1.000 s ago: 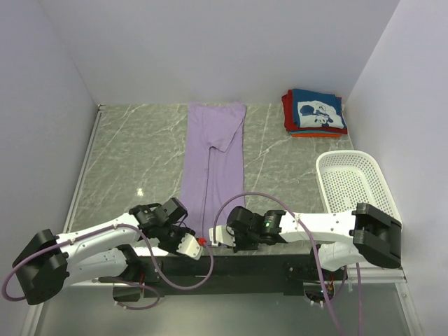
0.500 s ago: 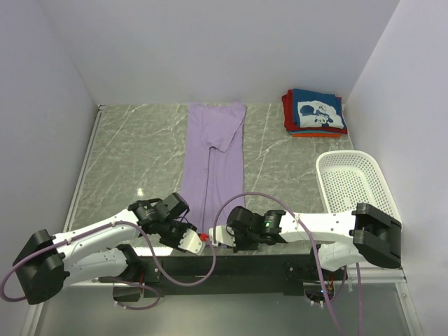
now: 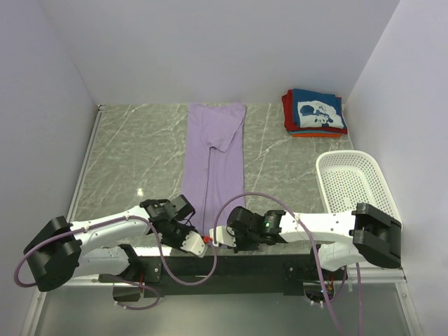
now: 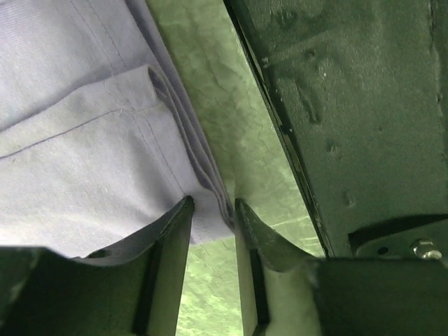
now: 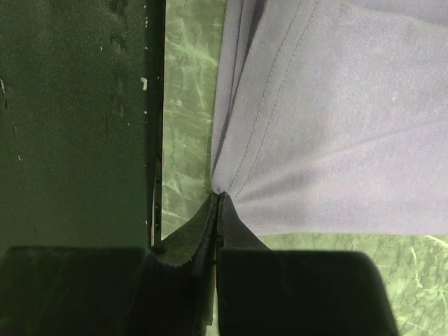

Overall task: Fold and stack the t-shirts
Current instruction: Fold the tshirt

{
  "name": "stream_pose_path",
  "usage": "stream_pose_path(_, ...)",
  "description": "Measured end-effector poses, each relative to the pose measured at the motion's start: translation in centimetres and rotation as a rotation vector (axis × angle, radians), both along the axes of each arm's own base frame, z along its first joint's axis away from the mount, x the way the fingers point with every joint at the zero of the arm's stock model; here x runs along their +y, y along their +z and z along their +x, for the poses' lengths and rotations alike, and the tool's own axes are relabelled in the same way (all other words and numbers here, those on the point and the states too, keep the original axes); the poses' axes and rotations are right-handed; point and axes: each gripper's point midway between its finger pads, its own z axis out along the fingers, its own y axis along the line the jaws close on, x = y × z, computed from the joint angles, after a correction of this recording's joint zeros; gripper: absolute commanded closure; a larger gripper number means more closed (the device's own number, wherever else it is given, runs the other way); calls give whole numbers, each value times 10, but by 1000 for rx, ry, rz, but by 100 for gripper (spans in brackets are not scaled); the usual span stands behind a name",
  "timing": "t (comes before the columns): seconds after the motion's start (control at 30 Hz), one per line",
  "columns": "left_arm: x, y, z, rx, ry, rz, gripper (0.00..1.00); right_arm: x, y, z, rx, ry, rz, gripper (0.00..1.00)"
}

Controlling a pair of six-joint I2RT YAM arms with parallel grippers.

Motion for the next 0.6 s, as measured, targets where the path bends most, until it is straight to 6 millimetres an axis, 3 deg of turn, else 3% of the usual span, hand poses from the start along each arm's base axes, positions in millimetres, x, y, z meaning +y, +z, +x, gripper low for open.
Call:
stream_pose_path(0.13, -4, -1, 0, -29, -11, 12, 65, -3, -1, -1, 3, 2, -11, 100)
stream_pose_path(0.3, -9, -1, 3, -67, -16, 10, 92, -5, -2, -2, 7, 2, -21, 100)
stream_pose_path(0.4, -9, 0, 4, -75, -11, 13, 99, -6, -3, -3, 8, 5, -24, 100)
stream_pose_path(0.6, -7, 4, 1, -79, 3, -2, 99, -5, 1, -2, 3, -3, -6, 100)
